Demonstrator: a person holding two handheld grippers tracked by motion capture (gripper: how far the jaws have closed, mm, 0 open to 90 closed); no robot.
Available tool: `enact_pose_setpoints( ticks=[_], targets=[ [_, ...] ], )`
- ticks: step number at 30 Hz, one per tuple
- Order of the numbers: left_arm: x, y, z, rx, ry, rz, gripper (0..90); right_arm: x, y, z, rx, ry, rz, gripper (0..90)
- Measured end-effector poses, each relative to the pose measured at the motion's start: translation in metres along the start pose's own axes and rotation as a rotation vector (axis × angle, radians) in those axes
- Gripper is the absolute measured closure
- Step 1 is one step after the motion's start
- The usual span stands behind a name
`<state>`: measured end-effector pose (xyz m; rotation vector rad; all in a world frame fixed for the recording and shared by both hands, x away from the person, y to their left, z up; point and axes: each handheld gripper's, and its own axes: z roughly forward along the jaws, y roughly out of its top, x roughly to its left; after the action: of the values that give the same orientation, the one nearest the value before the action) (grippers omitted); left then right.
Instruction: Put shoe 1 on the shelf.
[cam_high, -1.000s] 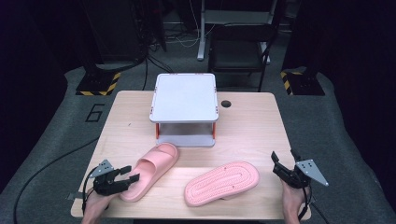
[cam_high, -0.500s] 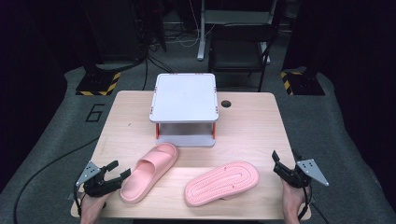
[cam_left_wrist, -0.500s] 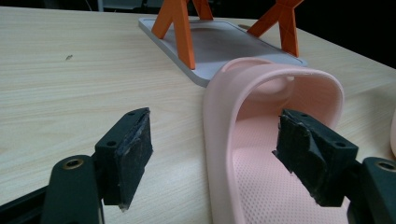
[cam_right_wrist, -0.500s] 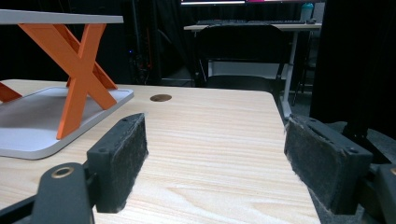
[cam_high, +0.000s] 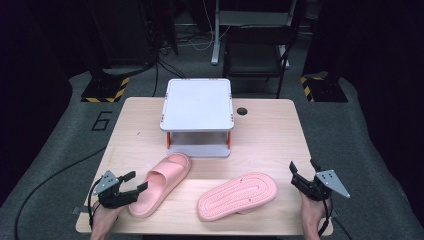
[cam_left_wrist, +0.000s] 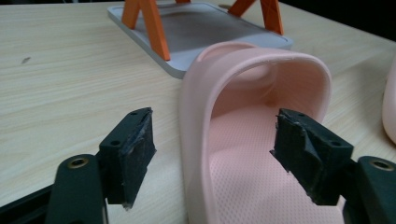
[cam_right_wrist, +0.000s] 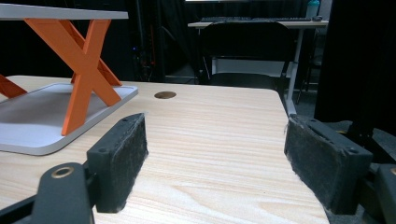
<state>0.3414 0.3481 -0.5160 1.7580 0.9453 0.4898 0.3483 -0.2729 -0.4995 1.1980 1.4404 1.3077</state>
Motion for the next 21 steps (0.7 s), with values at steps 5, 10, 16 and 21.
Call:
enact_pose_setpoints(
  ticks=[5, 10, 16, 21],
  targets=[
    [0.003, 0.007, 0.013, 0.049, -0.007, 0.022, 30.6, -0.001, 0.0, 0.0, 0.001, 0.004, -0.003, 20.7],
    [0.004, 0.013, 0.024, 0.106, 0.011, 0.05, 33.5, -0.001, 0.0, 0.0, 0.009, 0.017, 0.005, 20.7],
    [0.009, 0.013, 0.037, 0.149, 0.032, 0.027, 55.2, 0.003, 0.014, 0.004, 0.02, 0.089, 0.01, 20.8],
    [0.007, 0.014, 0.043, 0.141, 0.021, 0.03, 69.1, 0.016, 0.052, 0.014, 0.026, 0.181, -0.044, 20.5]
  ],
)
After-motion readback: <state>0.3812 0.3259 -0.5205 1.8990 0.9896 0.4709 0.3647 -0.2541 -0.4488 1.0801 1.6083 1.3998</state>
